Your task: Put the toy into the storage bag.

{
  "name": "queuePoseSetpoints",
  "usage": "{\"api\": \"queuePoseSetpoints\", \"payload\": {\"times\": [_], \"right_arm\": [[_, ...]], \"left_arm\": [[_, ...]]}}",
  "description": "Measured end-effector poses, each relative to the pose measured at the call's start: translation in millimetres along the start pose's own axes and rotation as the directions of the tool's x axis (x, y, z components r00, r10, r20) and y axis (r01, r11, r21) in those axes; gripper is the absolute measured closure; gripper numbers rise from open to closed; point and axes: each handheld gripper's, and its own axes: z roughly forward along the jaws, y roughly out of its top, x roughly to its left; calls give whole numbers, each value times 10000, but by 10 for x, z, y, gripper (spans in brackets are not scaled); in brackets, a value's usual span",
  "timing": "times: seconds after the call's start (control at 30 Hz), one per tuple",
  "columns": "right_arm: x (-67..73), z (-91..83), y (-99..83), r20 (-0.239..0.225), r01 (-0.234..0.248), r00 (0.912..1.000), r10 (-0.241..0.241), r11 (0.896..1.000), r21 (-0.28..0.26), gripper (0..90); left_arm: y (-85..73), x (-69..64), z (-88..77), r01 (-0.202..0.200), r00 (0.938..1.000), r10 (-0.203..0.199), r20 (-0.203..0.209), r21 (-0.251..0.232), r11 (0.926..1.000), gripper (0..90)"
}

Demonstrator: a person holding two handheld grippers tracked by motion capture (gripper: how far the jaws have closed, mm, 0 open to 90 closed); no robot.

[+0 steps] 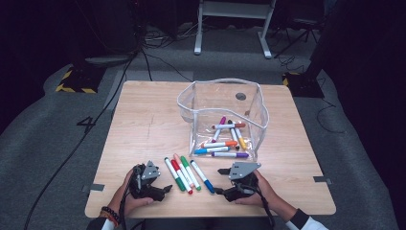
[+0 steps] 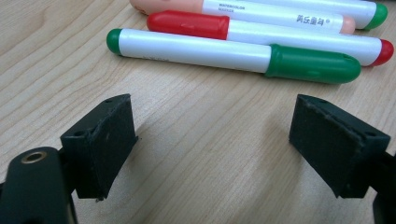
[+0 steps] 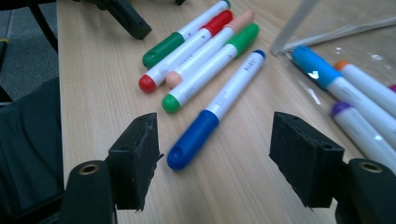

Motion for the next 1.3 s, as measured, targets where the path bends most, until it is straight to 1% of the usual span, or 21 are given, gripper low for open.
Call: {"api": "queuePoseSetpoints", "payload": {"times": [0.07,0.1,0.17,0.27,0.33,0.37,0.47,0.5,0.53,0.57,0.63,0.67,0.73,0.8,0.83,0.93,0.97,1.07,1.2,1.3], "right_arm": [[35,102,36,-104,104,9999,-103,9999,106,335],[46,152,51,-107,82,9999,-80,9998,171,338],[55,248,76,50,15,10000,-17,9994,332,351],[7,364,84,264,-146,9996,129,9979,630,385],[-36,413,74,208,-452,9988,438,9966,691,417],[-62,439,67,417,-550,9978,514,9946,882,459],[-100,449,39,585,-655,9965,593,9917,1107,527],[-120,436,18,532,-694,9965,637,9911,1134,574],[-140,416,5,530,-677,9967,620,9911,1142,599],[-167,391,-8,644,-780,9954,707,9897,1199,640],[-214,347,-41,646,-824,9951,751,9893,1202,717],[-236,324,-60,695,-848,9946,769,9892,1194,739],[-309,250,-114,765,-1075,9922,986,9867,1218,746],[-370,184,-156,930,-1095,9909,977,9852,1321,749],[-406,148,-182,841,-1211,9903,1106,9837,1326,749],[-447,92,-221,836,-1158,9910,1047,9833,1402,749],[-457,67,-237,712,-1166,9917,1073,9830,1415,749],[-456,9,-238,710,-912,9941,817,9856,1427,750],[-460,-120,-206,412,-764,9965,723,9910,1099,750],[-446,-249,-155,289,-439,9987,416,9957,820,750]], "left_arm": [[0,-1,1,15,10000,-15,14,-4,10000,147],[0,0,0,-8,10000,8,2,1,10000,146],[0,-1,1,14,10000,-14,18,-6,10000,146],[6,-1,9,6,10000,-6,34,-29,10000,146],[6,-1,9,5,10000,-5,33,-28,10000,146],[7,-1,9,1,10000,-1,32,-27,10000,146],[6,-1,9,3,10000,-3,32,-28,10000,146],[6,-1,9,0,10000,1,33,-26,10000,146],[6,-1,9,0,10000,1,33,-26,10000,146],[6,-1,9,2,10000,-2,33,-26,10000,146],[6,-2,9,1,10000,-1,32,-27,10000,146],[6,-2,9,1,10000,0,32,-27,10000,146],[6,-1,9,1,10000,-1,32,-28,10000,146],[6,-1,9,-1,10000,2,33,-28,10000,146],[6,-1,9,3,10000,-3,34,-29,10000,146],[6,-1,9,0,10000,0,34,-27,10000,146],[6,-1,9,4,10000,-4,34,-29,10000,146],[6,-1,9,2,10000,-2,34,-26,10000,146],[6,-1,9,0,10000,0,35,-27,10000,146],[6,-1,9,1,10000,-1,35,-28,10000,146]]}}
